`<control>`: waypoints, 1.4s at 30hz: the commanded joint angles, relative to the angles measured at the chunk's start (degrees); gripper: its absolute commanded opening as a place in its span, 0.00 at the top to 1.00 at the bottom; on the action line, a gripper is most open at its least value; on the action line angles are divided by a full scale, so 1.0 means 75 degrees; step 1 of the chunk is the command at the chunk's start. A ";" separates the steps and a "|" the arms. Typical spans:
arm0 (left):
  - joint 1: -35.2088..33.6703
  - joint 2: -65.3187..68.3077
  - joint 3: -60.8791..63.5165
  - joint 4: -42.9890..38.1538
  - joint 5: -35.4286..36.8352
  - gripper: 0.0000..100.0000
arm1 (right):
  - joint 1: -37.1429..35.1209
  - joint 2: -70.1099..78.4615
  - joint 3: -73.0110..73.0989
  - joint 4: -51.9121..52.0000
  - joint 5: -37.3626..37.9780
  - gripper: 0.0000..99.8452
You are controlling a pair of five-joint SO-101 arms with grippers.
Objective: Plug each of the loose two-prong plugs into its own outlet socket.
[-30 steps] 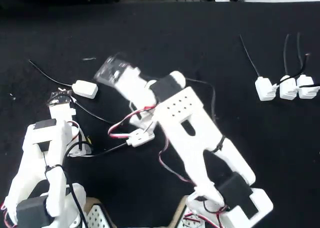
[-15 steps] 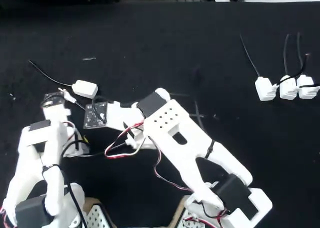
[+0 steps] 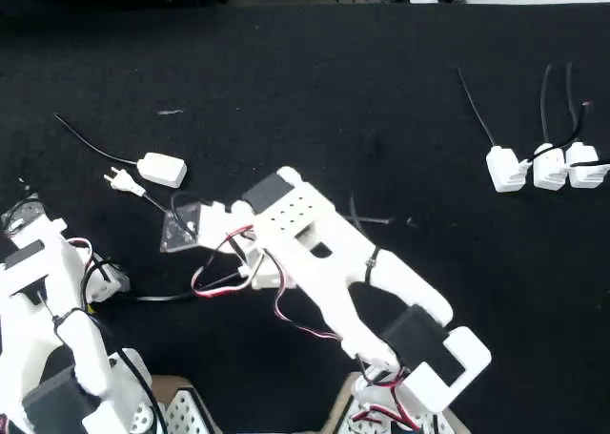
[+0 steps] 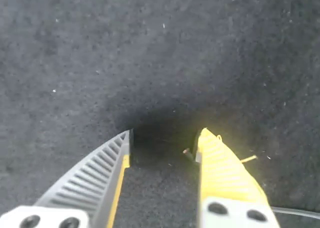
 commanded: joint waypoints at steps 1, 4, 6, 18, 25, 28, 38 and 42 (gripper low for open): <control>-0.0135 -0.0035 -0.0381 -0.0094 0.0082 0.78 | -0.0129 0.0041 -0.0885 -0.0082 0.0270 0.65; -0.0135 -0.0035 -0.0381 -0.0094 0.0082 0.78 | -0.0129 0.0053 -0.0920 -0.0059 0.0809 0.65; -0.0135 -0.0035 -0.0381 -0.0094 0.0082 0.78 | -0.0129 0.0064 -0.0850 -0.0059 0.1043 0.65; -0.0100 -0.0035 -0.0381 -0.0094 0.0082 0.78 | -0.0094 0.0064 0.0428 -0.1008 0.1735 0.65; -0.0100 -0.0035 -0.0381 -0.0094 0.0070 0.78 | -0.0070 0.0064 0.0885 -0.1817 0.1723 0.65; -0.0100 -0.0035 -0.0369 -0.0094 0.0070 0.78 | 0.0000 0.0275 0.0885 -0.1840 0.1723 0.65; -0.0088 -0.0023 -0.0358 -0.0094 0.0059 0.78 | 0.0070 0.1647 0.0522 -0.1770 0.1723 0.65; -0.0088 -0.0023 -0.0358 -0.0094 0.0059 0.78 | 0.0176 0.1659 0.0498 -0.1770 0.1723 0.65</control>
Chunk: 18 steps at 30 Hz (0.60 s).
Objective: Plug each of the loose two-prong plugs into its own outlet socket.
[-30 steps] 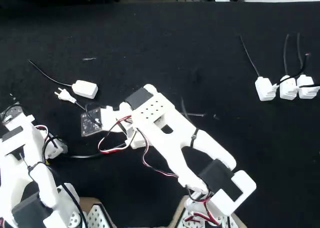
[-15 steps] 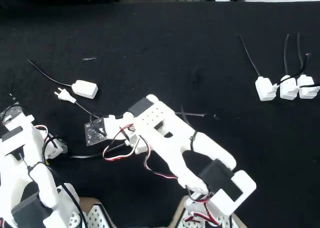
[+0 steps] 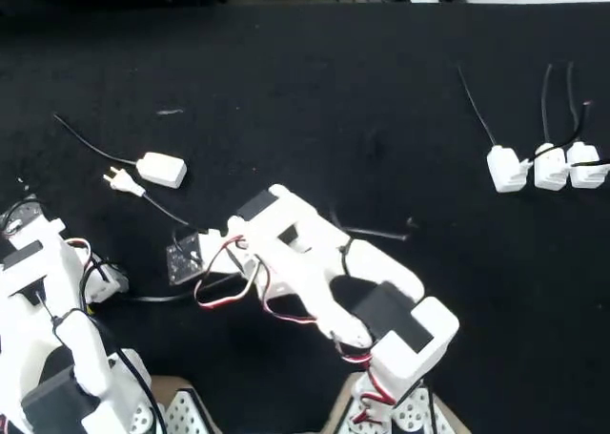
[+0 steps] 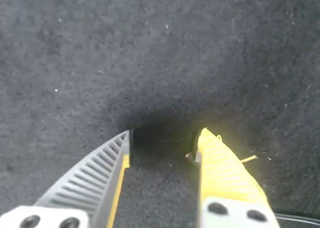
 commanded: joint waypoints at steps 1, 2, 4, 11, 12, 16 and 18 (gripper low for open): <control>-0.0064 -0.0023 -0.0358 -0.0094 0.0023 0.78 | 0.0258 0.0064 -0.0217 -0.0023 0.0070 0.65; -0.0064 -0.0023 -0.0358 -0.0094 0.0023 0.78 | 0.0340 0.0064 -0.0217 -0.0023 0.0070 0.65; -0.0064 -0.0023 -0.0358 -0.0094 0.0023 0.78 | 0.0504 0.0064 -0.0217 -0.0023 0.0070 0.65; -0.0053 -0.0023 -0.0358 -0.0094 0.0023 0.78 | 0.0785 0.0100 -0.0334 -0.0105 -0.0012 0.91; -0.0053 -0.0023 -0.0358 -0.0094 0.0023 0.78 | 0.0785 0.0100 -0.0404 -0.0105 -0.0176 0.98; -0.0053 -0.0012 -0.0346 -0.0094 0.0023 0.78 | 0.0785 0.0064 -0.0733 -0.0023 -0.0961 0.97; -0.0053 -0.0012 -0.0346 -0.0094 0.0023 0.78 | 0.0785 0.0053 -0.0873 0.0000 -0.1149 0.99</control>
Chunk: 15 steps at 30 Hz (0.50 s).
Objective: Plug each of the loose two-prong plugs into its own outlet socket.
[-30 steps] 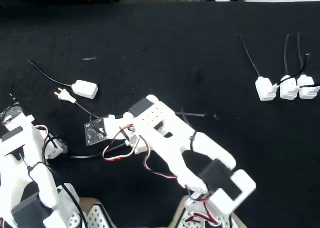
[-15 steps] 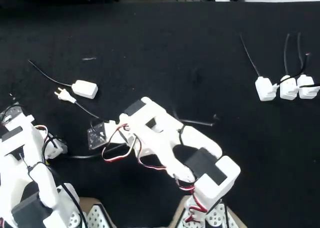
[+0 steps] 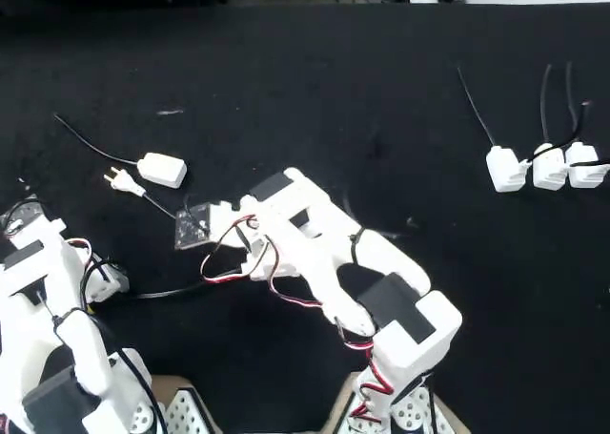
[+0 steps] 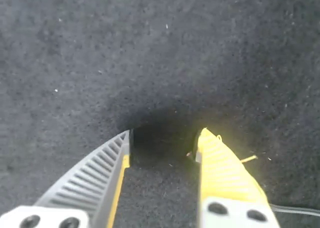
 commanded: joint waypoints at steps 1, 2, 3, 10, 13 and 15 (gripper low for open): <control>-0.0053 0.0000 -0.0346 -0.0094 0.0023 0.78 | 0.0141 -0.0064 -0.0451 0.0152 -0.0551 0.99; -0.0053 0.0000 -0.0346 -0.0105 0.0023 0.78 | 0.0141 -0.0182 -0.0475 0.0305 -0.0598 0.99; -0.0053 0.0000 -0.0346 -0.0105 0.0023 0.78 | 0.0141 -0.0334 -0.0486 0.0504 -0.0633 0.99; -0.0053 0.0012 -0.0346 -0.0105 0.0023 0.78 | 0.0141 -0.2233 -0.0475 0.2204 -0.0738 0.99; -0.0053 0.0023 -0.0346 -0.0105 0.0023 0.78 | 0.0152 -0.2983 -0.0463 0.2673 -0.0715 0.99; -0.0053 0.0023 -0.0346 -0.0105 0.0023 0.78 | 0.0188 -0.3382 -0.0463 0.2884 -0.0703 0.99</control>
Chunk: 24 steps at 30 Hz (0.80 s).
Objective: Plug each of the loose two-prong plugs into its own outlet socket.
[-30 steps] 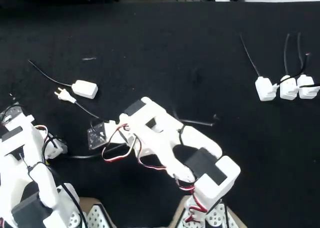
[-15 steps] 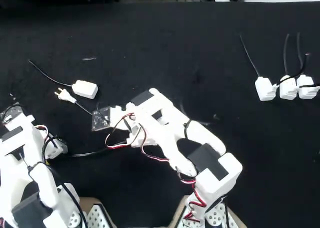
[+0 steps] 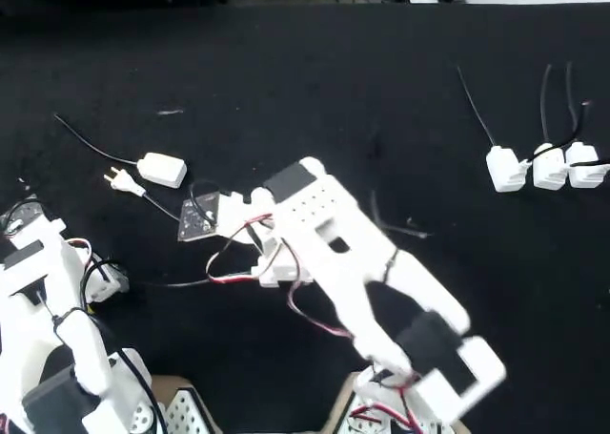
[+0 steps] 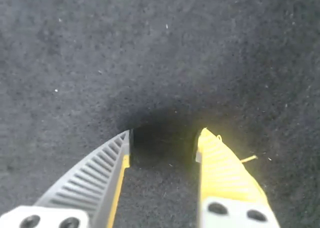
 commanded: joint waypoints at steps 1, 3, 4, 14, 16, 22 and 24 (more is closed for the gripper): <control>-0.0053 0.0000 -0.0346 -0.0105 0.0023 0.78 | 0.0234 -0.1248 -0.0334 0.0551 -0.0047 0.99; -0.0064 0.0000 -0.0346 -0.0117 0.0023 0.78 | 0.0516 -0.1459 -0.0334 0.0586 -0.0035 0.99; -0.0064 0.0000 -0.0322 -0.0199 0.0035 0.78 | 0.0738 -0.1518 -0.0346 0.0598 -0.0035 0.99; -0.0064 0.0012 -0.0311 -0.0234 0.0035 0.78 | 0.3599 -0.1811 -0.0897 0.0598 -0.0539 0.99; -0.0064 0.0012 -0.0311 -0.0234 0.0047 0.78 | 0.4114 -0.1811 -0.1131 0.0610 -0.0985 0.99; -0.0064 0.0012 -0.0311 -0.0246 0.0047 0.78 | 0.5357 -0.1799 -0.1764 0.0645 -0.2907 0.99; -0.0064 0.0012 -0.0311 -0.0246 0.0047 0.78 | 0.5650 -0.1788 -0.1811 0.0586 -0.3599 0.99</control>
